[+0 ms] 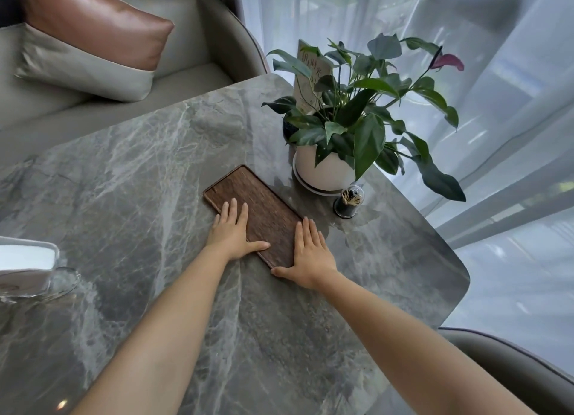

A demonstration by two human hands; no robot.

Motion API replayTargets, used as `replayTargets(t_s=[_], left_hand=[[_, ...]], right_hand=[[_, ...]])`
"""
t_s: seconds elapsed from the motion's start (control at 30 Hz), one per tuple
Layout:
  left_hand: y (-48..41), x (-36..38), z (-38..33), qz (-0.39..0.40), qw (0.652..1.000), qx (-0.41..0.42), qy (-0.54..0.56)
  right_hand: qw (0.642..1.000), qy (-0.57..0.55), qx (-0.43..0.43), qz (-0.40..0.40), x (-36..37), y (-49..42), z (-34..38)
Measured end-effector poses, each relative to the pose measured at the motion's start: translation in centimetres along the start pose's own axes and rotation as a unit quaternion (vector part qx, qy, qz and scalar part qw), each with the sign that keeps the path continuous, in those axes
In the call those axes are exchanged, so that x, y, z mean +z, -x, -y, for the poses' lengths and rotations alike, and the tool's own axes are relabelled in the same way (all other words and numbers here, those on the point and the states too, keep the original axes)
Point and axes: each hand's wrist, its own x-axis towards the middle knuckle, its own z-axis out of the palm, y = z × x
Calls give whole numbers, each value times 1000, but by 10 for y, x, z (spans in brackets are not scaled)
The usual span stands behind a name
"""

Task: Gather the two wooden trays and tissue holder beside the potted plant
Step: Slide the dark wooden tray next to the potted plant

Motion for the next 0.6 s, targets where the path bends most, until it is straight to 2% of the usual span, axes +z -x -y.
replayTargets(t_s=[0.6], left_hand=[[-45,-24,-26,8,998,37,-54]], right_hand=[[999,9,32,-10,-21,-25,-26]])
